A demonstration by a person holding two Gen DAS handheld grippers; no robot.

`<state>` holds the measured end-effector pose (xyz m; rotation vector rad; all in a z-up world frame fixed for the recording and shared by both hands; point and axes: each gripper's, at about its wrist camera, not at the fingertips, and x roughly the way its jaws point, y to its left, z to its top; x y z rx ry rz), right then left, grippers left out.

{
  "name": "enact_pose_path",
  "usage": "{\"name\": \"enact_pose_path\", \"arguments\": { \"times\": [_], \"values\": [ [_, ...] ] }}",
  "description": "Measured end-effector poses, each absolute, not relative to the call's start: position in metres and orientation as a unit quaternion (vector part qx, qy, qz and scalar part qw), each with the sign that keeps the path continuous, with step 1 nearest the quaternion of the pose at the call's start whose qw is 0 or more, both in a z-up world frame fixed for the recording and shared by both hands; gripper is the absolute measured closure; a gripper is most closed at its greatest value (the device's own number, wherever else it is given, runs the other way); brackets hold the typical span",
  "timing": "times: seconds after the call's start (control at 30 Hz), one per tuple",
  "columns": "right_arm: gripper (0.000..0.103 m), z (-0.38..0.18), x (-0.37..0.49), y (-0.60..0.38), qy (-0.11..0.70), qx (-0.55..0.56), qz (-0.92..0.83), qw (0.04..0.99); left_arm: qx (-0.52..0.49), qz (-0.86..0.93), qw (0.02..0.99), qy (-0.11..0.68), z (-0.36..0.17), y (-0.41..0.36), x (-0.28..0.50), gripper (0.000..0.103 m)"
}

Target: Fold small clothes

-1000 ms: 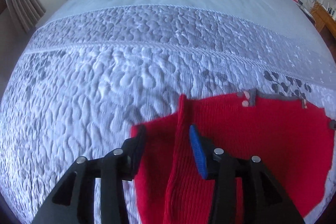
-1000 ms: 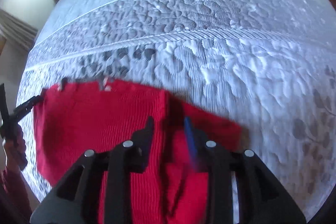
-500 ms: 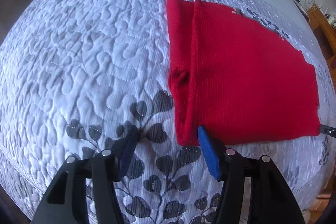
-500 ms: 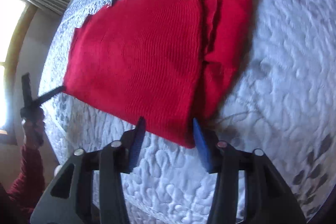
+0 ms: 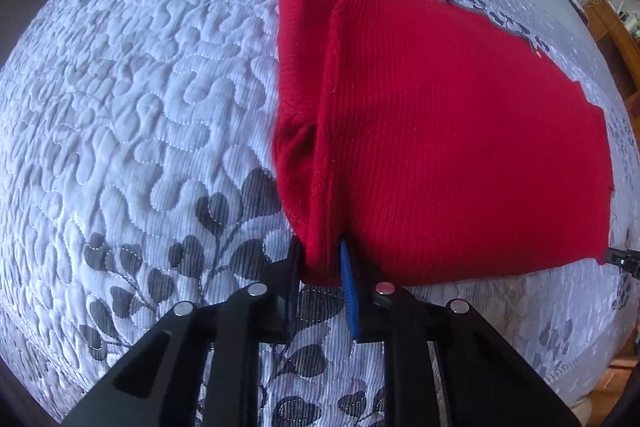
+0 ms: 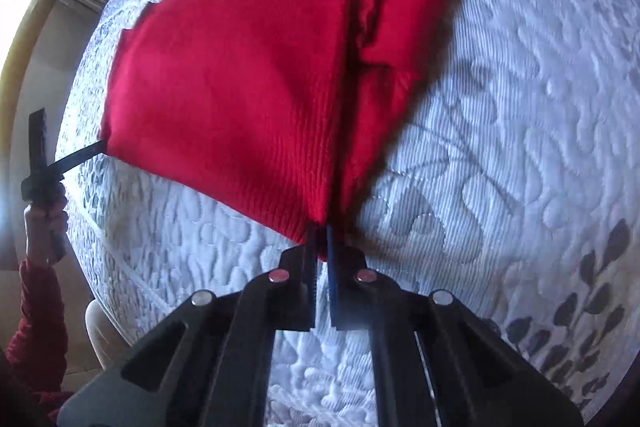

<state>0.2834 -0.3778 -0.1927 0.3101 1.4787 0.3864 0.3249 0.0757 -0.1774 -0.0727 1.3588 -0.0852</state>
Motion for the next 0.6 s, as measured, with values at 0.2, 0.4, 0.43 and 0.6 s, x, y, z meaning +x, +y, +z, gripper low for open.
{"name": "enact_pose_path", "arguments": {
  "times": [0.2,0.4,0.43,0.6],
  "values": [
    [0.071,-0.172,0.278,-0.38,0.65,0.125,0.165,0.732,-0.056,-0.045,0.784,0.617,-0.162,0.088,0.32,0.039],
    [0.04,-0.163,0.279,-0.396,0.643,0.162,0.133,0.737,-0.089,-0.037,0.774,0.626,-0.161,0.104,0.327,0.036],
    [0.037,-0.165,0.281,-0.398,0.643,0.17,0.132,0.735,-0.098,-0.042,0.768,0.631,-0.164,0.106,0.327,0.035],
    [0.033,-0.188,0.289,-0.399,0.658,0.208,0.131,0.711,-0.143,-0.078,0.753,0.638,-0.175,0.105,0.337,0.029]
  ]
}}
